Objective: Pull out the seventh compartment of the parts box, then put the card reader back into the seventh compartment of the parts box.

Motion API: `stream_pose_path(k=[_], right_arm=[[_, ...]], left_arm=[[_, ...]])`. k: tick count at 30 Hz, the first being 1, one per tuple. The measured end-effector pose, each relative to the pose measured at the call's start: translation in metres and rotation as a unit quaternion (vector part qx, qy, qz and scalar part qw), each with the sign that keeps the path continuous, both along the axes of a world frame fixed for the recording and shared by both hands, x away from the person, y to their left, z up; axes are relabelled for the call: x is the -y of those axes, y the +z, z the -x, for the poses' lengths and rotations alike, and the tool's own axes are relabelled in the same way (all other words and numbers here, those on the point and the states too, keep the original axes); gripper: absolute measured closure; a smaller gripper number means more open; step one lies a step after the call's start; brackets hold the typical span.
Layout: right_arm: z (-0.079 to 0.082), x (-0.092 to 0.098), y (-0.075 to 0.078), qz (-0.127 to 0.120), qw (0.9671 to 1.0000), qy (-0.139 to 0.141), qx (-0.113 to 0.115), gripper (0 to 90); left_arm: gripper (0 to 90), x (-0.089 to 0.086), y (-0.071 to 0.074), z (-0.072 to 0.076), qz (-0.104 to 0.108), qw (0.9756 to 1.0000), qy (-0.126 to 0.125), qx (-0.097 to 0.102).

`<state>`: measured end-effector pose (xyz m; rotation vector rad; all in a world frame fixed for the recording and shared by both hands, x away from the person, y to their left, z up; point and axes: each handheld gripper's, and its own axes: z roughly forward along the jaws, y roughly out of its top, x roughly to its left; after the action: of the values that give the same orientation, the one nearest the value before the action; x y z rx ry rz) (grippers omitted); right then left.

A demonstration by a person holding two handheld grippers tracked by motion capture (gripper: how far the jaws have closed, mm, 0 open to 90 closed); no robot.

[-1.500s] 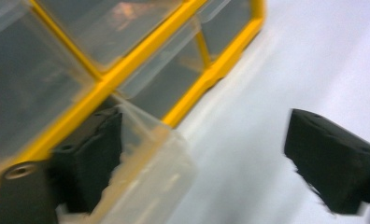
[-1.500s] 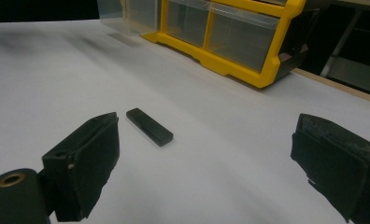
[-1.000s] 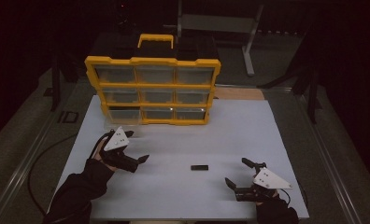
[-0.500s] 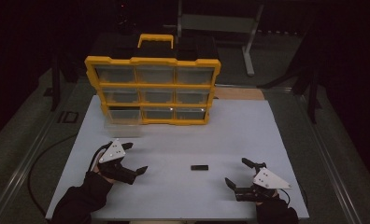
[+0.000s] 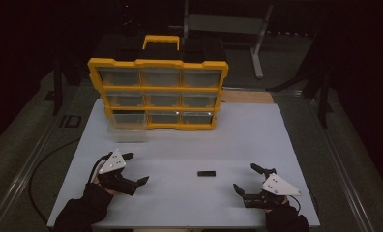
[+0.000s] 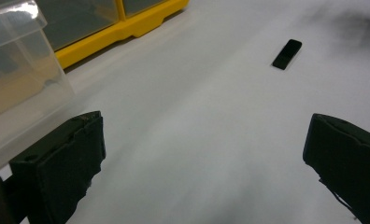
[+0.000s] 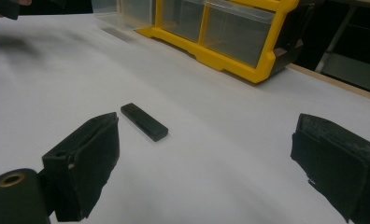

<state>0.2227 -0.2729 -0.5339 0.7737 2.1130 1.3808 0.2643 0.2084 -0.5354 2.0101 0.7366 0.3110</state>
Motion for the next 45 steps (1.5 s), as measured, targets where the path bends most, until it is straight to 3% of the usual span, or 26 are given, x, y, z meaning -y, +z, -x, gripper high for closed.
stream_pose_path(k=[12, 25, 35, 45], right_arm=[[0.000, 0.000, 0.001, -0.001, 1.0000, 0.000, 0.001, 8.0], [0.000, 0.000, 0.001, -0.003, 1.0000, -0.001, 0.000, 8.0], [0.000, 0.001, 0.001, -0.004, 1.0000, -0.003, 0.001, 8.0], [0.000, 0.000, 0.001, -0.006, 1.0000, -0.003, 0.000, 8.0]], left_arm=[[0.0, 0.006, 0.015, 0.002, 0.006, 0.9997, -0.022, 0.005], [0.0, 0.019, 0.045, -0.012, 0.005, 0.9983, -0.056, 0.013], [0.0, 0.042, 0.061, -0.025, -0.004, 0.9959, -0.088, 0.018], [0.0, 0.075, 0.066, -0.034, -0.006, 0.9925, -0.122, 0.011]])
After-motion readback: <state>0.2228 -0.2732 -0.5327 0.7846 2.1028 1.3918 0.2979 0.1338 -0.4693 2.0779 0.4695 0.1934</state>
